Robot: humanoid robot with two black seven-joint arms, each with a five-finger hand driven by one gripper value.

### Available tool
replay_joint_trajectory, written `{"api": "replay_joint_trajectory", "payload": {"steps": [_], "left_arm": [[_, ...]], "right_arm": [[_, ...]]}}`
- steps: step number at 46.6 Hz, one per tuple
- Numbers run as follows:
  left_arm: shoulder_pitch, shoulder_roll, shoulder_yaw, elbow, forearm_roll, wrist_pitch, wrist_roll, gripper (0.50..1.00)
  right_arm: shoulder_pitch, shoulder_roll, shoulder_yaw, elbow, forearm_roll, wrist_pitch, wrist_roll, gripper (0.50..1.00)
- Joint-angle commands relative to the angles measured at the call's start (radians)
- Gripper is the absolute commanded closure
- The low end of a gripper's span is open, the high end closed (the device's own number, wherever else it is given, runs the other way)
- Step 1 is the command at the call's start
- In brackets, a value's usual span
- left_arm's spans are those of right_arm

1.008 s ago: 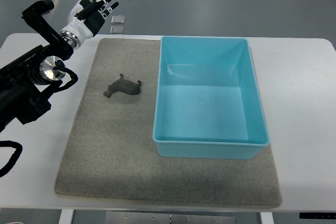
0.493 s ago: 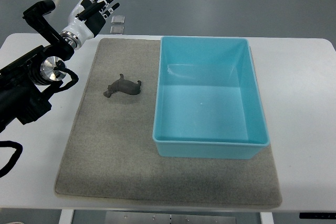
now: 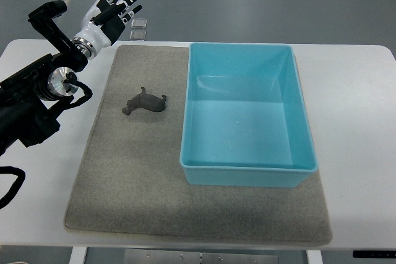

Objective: Place brown hippo in blue box with left hand
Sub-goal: 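Move the open left hand over the brown hippo figurine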

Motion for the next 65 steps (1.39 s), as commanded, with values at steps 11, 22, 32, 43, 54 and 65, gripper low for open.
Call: {"api": "replay_joint_trajectory", "payload": {"steps": [11, 22, 32, 43, 54, 65], "left_arm": [[-0.001, 0.006, 0.008, -0.020, 0.002, 0.003, 0.003, 0.501], [-0.006, 0.012, 0.066, -0.031, 0.003, 0.001, 0.005, 0.501], [-0.014, 0.042, 0.130, -0.063, 0.005, 0.001, 0.006, 0.501], [-0.075, 0.099, 0.262, -0.132, 0.042, 0.001, 0.006, 0.501], [-0.142, 0.180, 0.379, -0.209, 0.109, -0.008, 0.012, 0.501], [-0.158, 0.211, 0.420, -0.241, 0.351, -0.017, 0.012, 0.501]], "right_arm": [[0.000, 0.000, 0.000, 0.000, 0.000, 0.000, 0.000, 0.564], [0.000, 0.000, 0.000, 0.000, 0.000, 0.000, 0.000, 0.564], [0.000, 0.000, 0.000, 0.000, 0.000, 0.000, 0.000, 0.564], [0.000, 0.000, 0.000, 0.000, 0.000, 0.000, 0.000, 0.564], [0.000, 0.000, 0.000, 0.000, 0.000, 0.000, 0.000, 0.564], [0.000, 0.000, 0.000, 0.000, 0.000, 0.000, 0.000, 0.564]]}}
